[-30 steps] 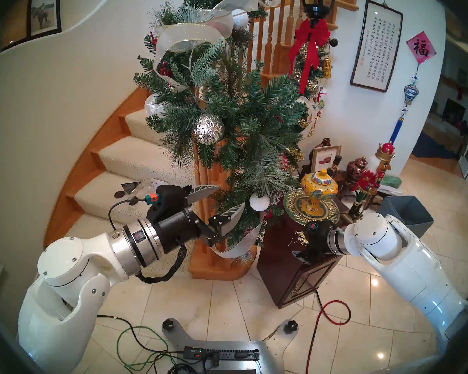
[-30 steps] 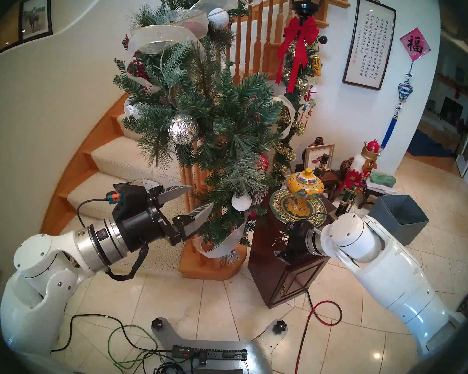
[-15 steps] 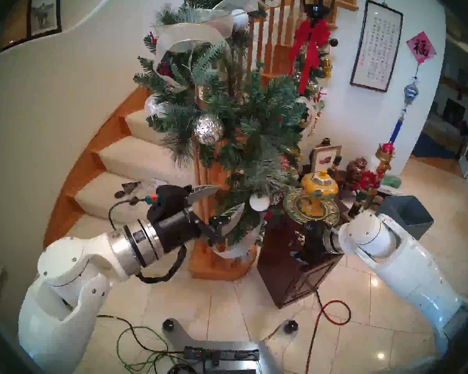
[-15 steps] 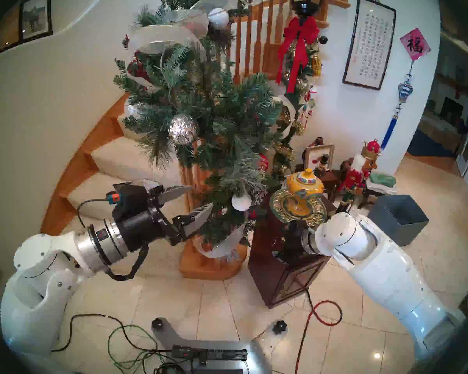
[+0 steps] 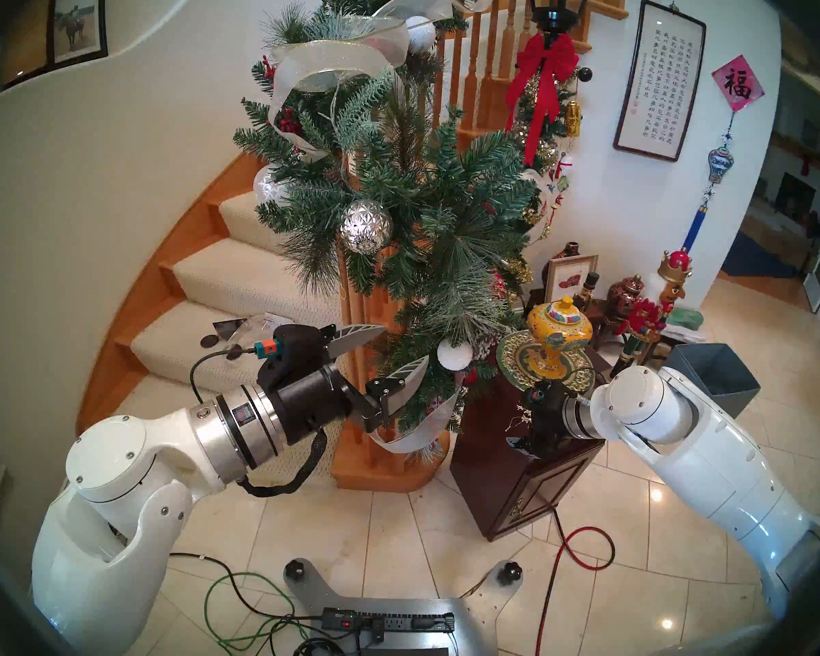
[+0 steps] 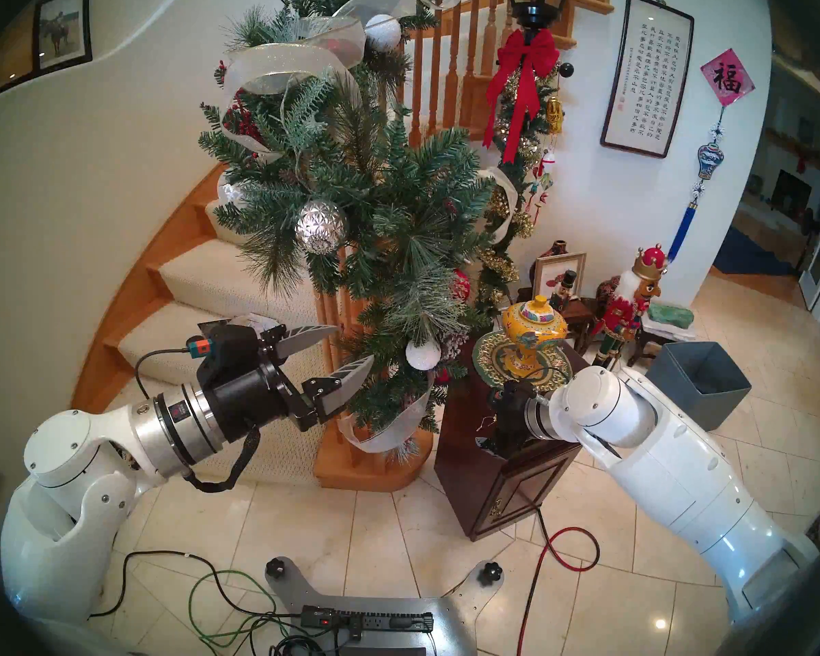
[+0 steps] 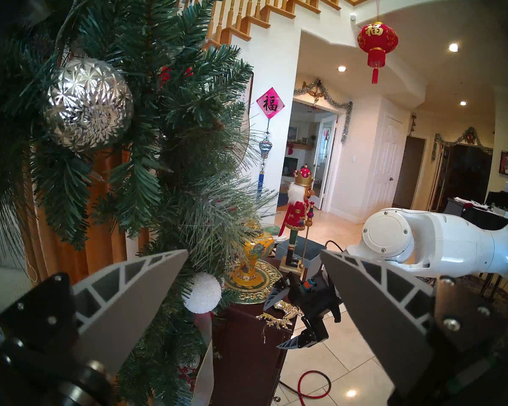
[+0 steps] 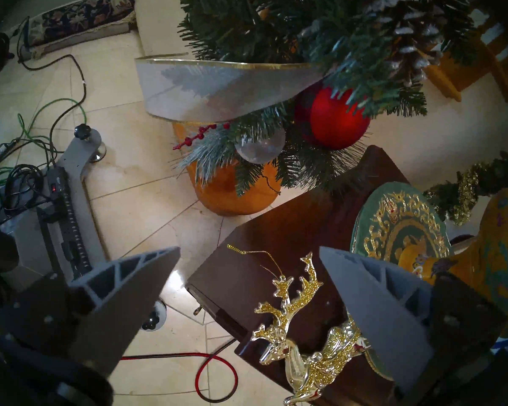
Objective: Hang the ornament onto the Christmas-tree-style decoration
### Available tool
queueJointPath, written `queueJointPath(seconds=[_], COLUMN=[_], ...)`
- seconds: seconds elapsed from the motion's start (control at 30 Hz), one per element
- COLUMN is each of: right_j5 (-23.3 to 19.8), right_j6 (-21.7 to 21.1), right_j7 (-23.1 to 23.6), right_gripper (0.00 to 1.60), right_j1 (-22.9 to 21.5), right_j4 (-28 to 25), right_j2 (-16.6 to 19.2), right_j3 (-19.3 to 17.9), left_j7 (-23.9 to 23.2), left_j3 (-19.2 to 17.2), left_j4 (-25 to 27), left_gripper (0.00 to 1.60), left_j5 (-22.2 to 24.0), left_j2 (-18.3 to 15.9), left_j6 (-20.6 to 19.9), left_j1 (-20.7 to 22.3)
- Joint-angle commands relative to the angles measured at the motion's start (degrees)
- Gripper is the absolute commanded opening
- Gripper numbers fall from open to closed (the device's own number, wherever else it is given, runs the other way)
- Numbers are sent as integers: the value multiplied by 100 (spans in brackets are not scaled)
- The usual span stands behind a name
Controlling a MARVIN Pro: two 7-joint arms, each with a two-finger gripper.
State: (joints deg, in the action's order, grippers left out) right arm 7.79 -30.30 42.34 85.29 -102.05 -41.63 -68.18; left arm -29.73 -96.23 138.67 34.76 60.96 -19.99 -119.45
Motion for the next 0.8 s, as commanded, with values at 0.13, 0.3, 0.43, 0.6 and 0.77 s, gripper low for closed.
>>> queueJointPath(seconds=[0.13, 0.3, 0.43, 0.6, 0.77], right_j5=[283, 360, 375, 241, 228], right_j6=[11, 33, 90, 194, 209], right_j7=[49, 66, 67, 11, 2], right_gripper=[160, 160, 160, 160, 160], right_j1=[-306, -351, -345, -252, -245], right_j4=[12, 40, 70, 61, 62], right_j2=[-13, 2, 26, 6, 8], right_j3=[220, 288, 306, 170, 163], left_j7=[-3, -3, -3, -3, -3], left_j3=[-6, -6, -6, -6, -6], left_j4=[30, 30, 30, 30, 30], left_gripper=[160, 160, 160, 160, 160], left_j5=[2, 2, 2, 2, 2], left_j2=[2, 2, 2, 2, 2], left_j6=[9, 9, 9, 9, 9], left_j1=[5, 5, 5, 5, 5])
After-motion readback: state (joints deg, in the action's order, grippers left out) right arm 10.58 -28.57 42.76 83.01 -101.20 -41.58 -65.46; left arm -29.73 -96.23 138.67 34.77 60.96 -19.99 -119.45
